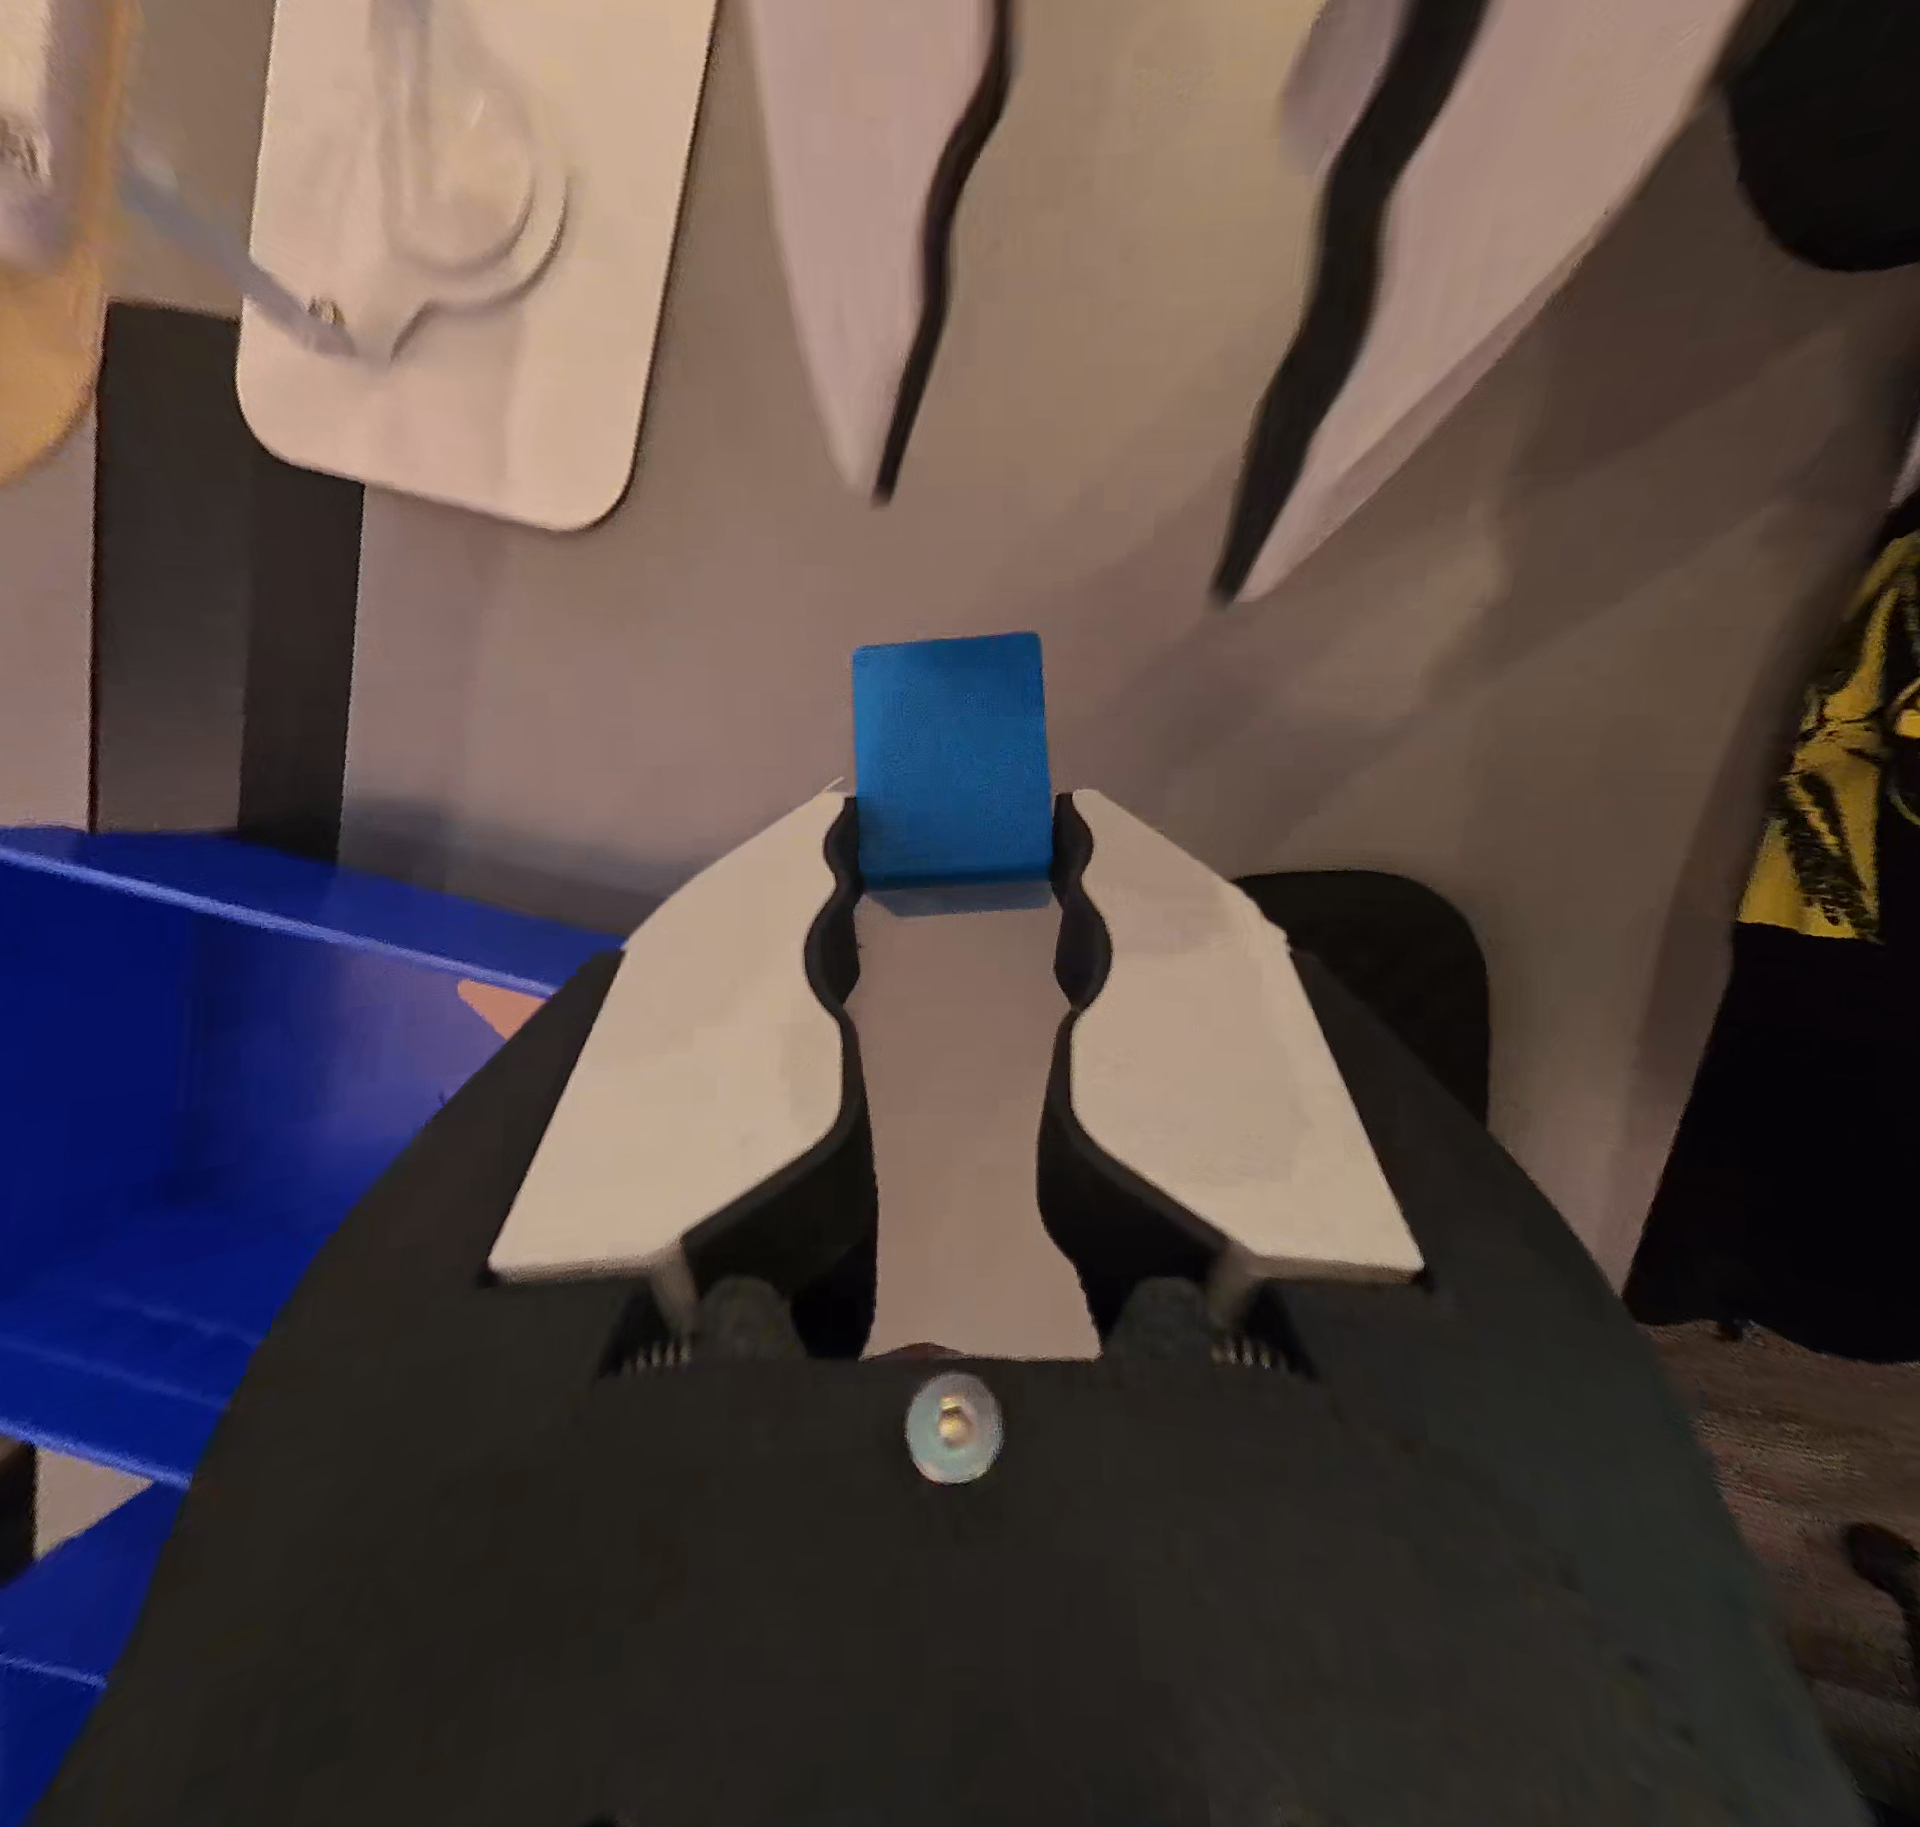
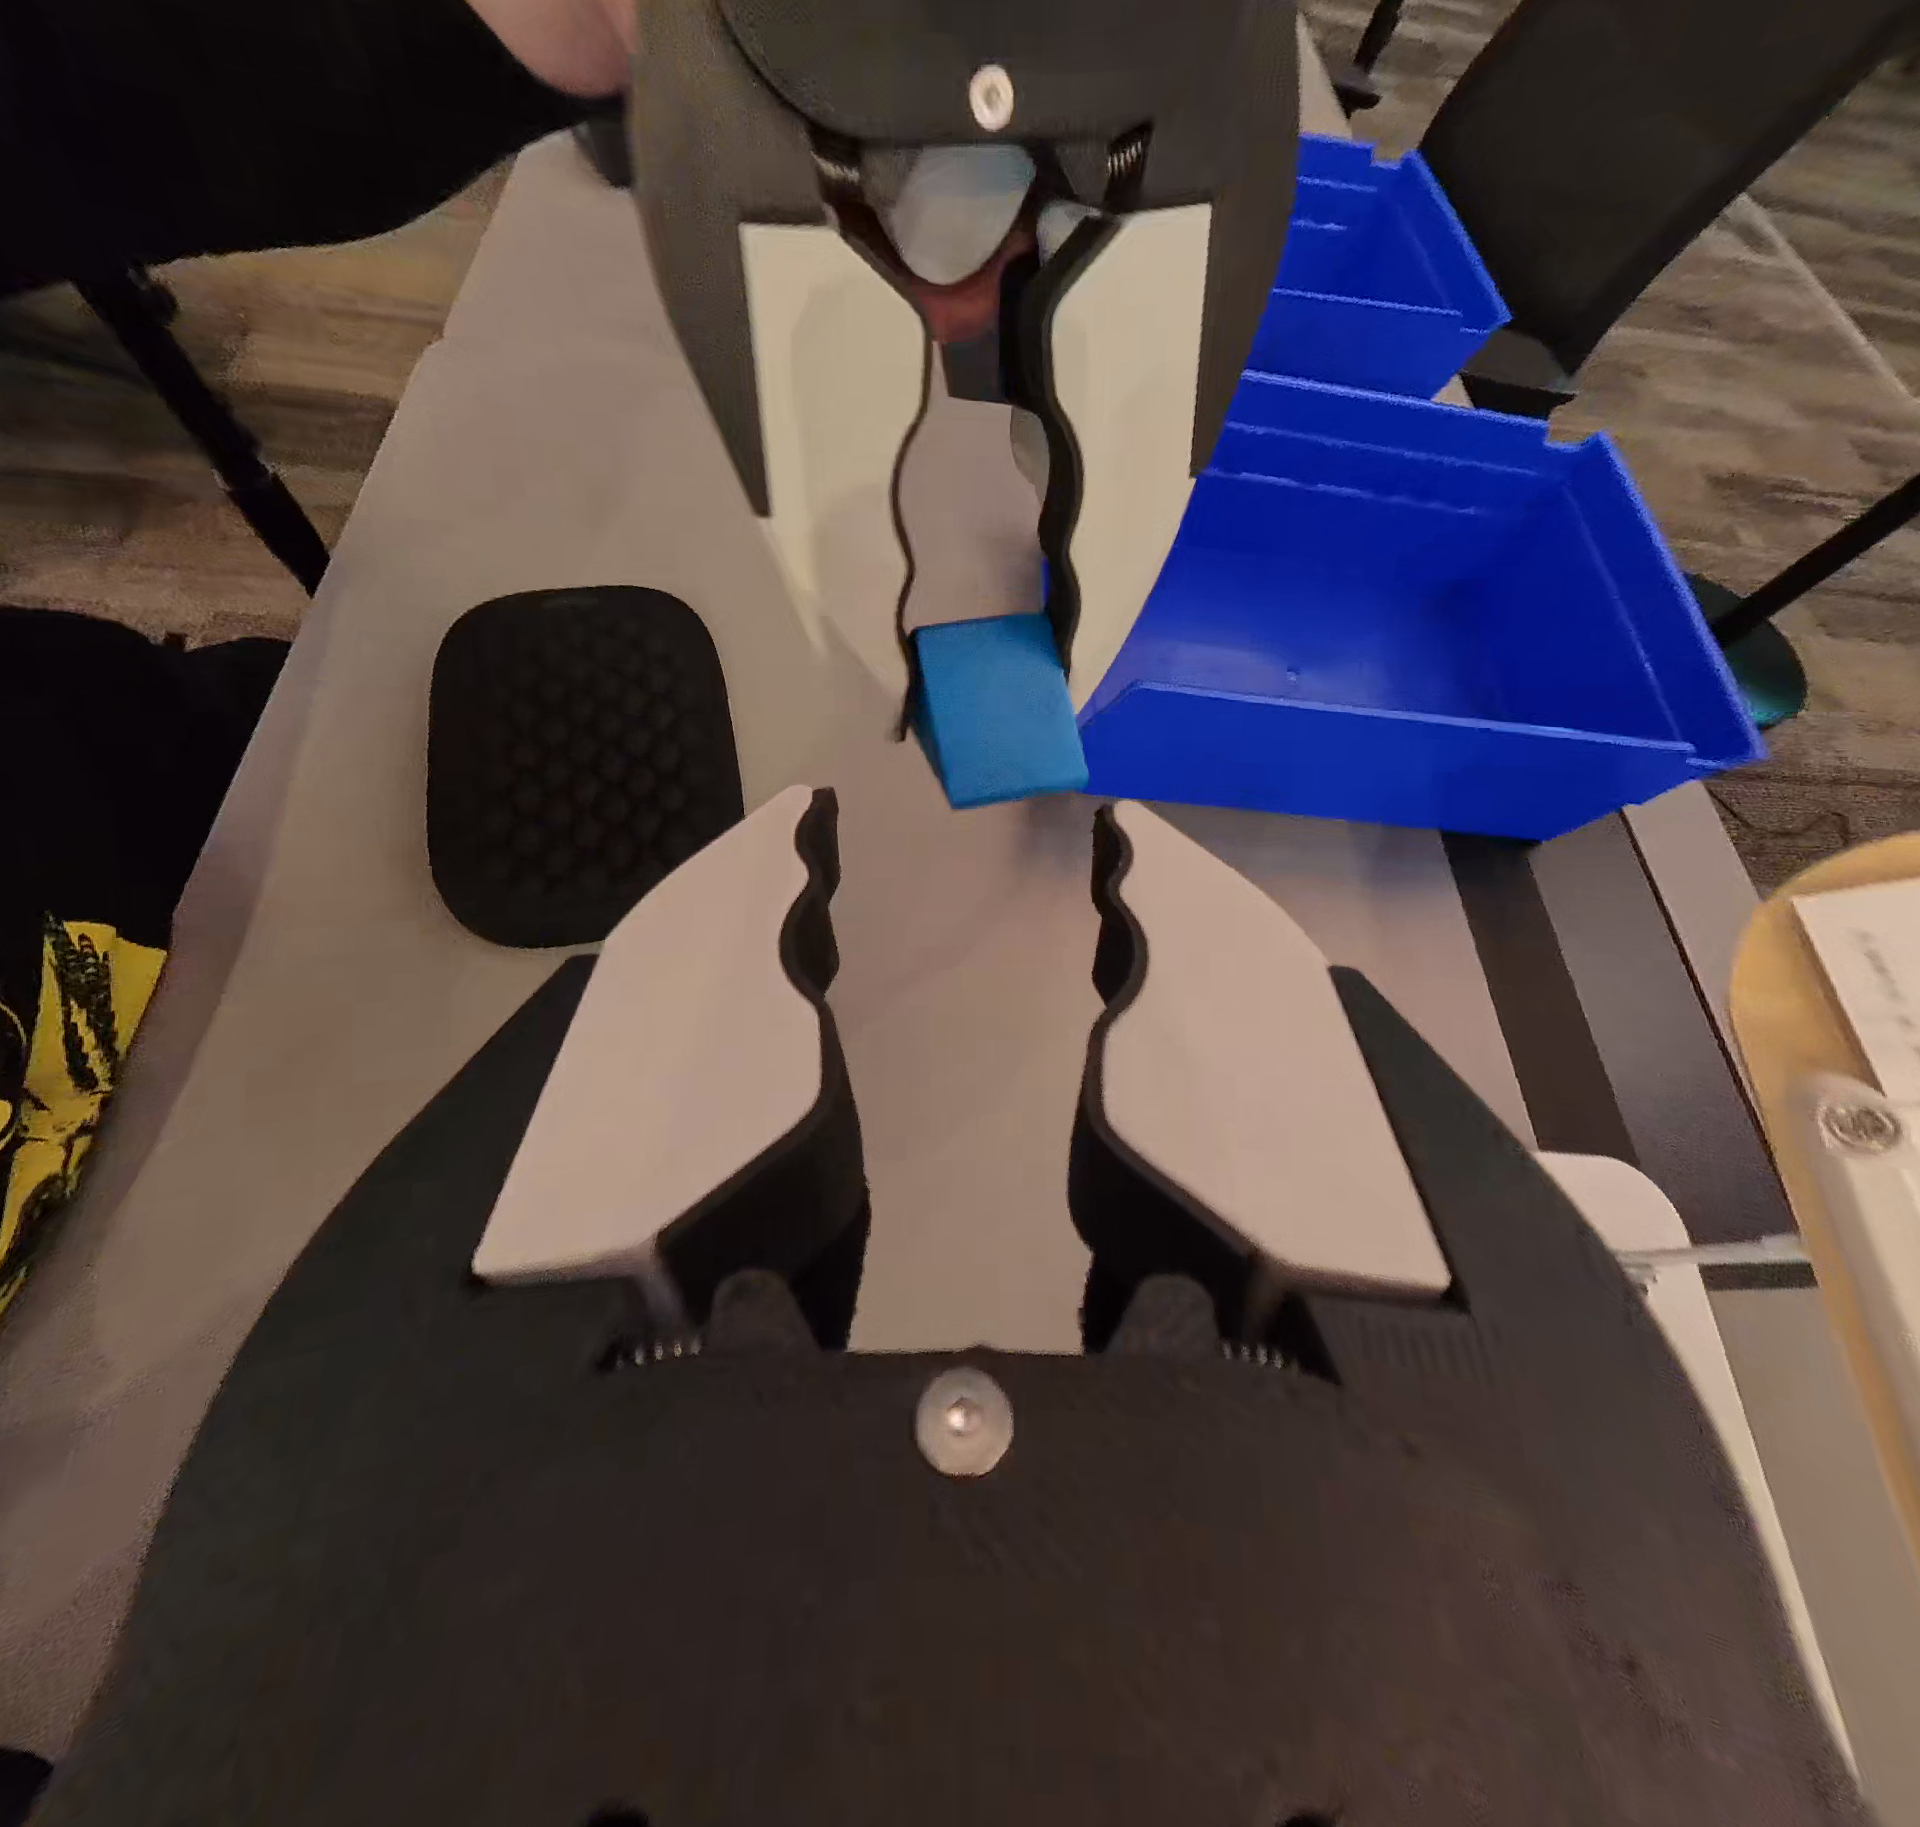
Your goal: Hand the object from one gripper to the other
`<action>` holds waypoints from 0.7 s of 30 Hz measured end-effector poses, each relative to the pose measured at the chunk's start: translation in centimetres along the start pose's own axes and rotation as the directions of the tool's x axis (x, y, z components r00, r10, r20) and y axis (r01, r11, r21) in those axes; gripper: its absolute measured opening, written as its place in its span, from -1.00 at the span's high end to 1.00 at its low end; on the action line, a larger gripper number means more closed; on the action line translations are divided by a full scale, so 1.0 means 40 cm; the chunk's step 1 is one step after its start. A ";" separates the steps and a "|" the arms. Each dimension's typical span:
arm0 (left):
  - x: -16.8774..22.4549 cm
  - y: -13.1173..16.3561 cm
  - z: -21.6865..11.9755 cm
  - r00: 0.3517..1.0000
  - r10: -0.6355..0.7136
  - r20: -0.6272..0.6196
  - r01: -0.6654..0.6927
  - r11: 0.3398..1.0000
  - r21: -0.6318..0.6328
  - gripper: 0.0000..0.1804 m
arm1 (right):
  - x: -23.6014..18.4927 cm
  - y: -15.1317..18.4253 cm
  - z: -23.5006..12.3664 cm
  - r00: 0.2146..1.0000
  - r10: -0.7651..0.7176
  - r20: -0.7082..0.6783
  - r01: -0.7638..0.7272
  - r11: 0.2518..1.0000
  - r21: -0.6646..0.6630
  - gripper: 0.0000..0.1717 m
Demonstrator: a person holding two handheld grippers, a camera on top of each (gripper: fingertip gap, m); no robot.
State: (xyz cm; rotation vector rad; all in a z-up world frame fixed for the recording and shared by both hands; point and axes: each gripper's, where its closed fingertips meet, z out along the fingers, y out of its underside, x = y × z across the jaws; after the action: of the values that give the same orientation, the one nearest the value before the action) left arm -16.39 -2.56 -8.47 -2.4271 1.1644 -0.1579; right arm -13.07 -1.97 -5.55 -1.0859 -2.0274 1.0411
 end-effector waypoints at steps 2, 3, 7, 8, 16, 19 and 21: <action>0.030 -0.027 -0.014 0.999 0.042 -0.011 -0.042 0.999 0.011 0.61 | -0.007 -0.005 0.009 1.000 -0.016 0.013 0.016 1.000 -0.004 0.48; 0.045 -0.039 -0.020 0.998 0.062 -0.020 -0.061 0.998 0.023 0.61 | -0.012 -0.006 0.012 1.000 -0.019 0.023 0.019 1.000 -0.008 0.48; 0.066 -0.063 -0.029 0.995 0.098 -0.022 -0.097 0.995 0.037 0.61 | -0.035 0.002 0.015 0.998 -0.011 0.064 0.013 0.999 -0.030 0.63; 0.071 -0.069 -0.030 0.995 0.097 -0.031 -0.096 0.994 0.047 0.61 | -0.036 0.002 0.013 0.998 -0.013 0.061 0.015 1.000 -0.027 0.63; 0.078 -0.067 -0.040 0.994 0.108 0.001 -0.107 0.992 0.062 0.53 | -0.050 -0.031 -0.026 0.999 0.014 0.042 -0.017 0.997 0.073 0.64; 0.085 -0.062 -0.031 0.996 0.092 -0.014 -0.091 0.994 0.068 0.58 | -0.055 -0.039 -0.041 0.999 0.020 0.036 -0.023 0.994 0.108 0.64; 0.098 -0.075 -0.033 0.995 0.087 -0.044 -0.081 0.990 0.116 0.62 | -0.059 -0.037 -0.046 0.999 0.023 0.037 -0.027 0.993 0.115 0.64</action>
State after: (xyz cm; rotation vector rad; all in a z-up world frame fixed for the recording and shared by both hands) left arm -12.13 -4.35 -6.32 -2.2823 1.2422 -0.2520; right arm -11.06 -3.89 -3.71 -1.0421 -1.9599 1.1828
